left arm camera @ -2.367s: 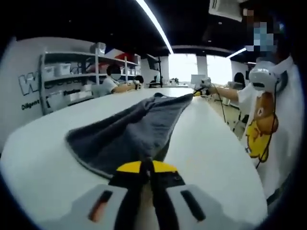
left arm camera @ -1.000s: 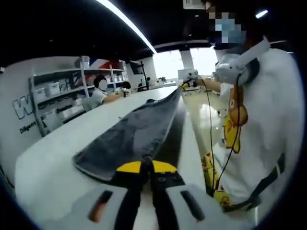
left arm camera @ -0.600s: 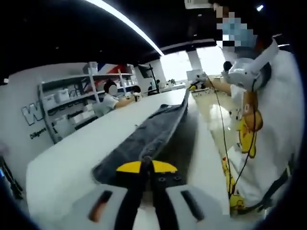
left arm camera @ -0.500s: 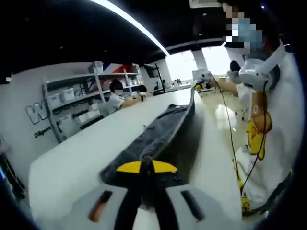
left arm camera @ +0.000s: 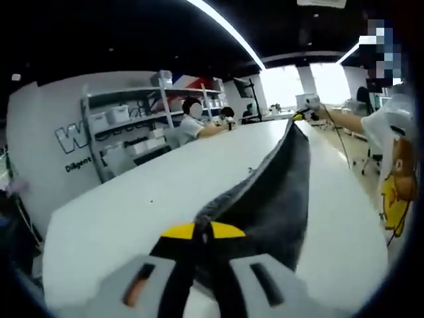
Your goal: Fold the towel on the table until its edges align and the towel forms a compact rectangular stack.
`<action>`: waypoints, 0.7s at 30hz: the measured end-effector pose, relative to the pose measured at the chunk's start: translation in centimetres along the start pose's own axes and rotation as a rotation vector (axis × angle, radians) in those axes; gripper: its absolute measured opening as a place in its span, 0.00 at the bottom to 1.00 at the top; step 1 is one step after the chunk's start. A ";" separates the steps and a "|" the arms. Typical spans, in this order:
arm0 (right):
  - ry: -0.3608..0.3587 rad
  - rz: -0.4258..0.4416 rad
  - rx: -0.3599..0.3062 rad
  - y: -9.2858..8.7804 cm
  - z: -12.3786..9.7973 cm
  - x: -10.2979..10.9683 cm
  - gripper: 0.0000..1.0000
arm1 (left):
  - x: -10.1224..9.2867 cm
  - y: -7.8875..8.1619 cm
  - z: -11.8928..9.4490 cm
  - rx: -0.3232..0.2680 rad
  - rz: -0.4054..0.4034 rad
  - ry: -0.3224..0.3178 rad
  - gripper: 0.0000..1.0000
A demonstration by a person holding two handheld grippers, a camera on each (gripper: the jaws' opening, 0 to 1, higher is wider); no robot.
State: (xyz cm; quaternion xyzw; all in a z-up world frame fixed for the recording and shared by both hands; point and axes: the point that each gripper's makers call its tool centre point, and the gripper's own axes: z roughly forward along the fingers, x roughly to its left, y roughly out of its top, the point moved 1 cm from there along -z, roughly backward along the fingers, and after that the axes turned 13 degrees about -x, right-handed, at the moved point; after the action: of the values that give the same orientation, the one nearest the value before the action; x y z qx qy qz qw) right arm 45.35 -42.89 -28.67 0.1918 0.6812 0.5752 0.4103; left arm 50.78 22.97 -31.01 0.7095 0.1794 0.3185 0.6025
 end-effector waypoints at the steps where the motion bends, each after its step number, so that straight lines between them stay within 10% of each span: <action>1: -0.002 0.006 0.012 -0.6 0.4 -0.3 0.06 | 0.3 -0.6 0.5 0.013 -0.007 0.002 0.08; 12: -0.055 0.053 0.153 -6.6 3.7 -2.0 0.06 | 1.1 -6.6 3.4 0.178 0.007 0.001 0.09; 21: -0.055 0.060 0.248 -9.3 4.6 -2.3 0.06 | 1.2 -7.2 3.8 0.195 -0.006 0.018 0.12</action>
State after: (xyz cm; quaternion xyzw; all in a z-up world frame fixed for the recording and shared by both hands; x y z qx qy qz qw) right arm 52.22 -44.15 -36.66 0.2768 0.7295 0.4932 0.3847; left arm 55.13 22.38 -37.97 0.7614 0.2171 0.3038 0.5300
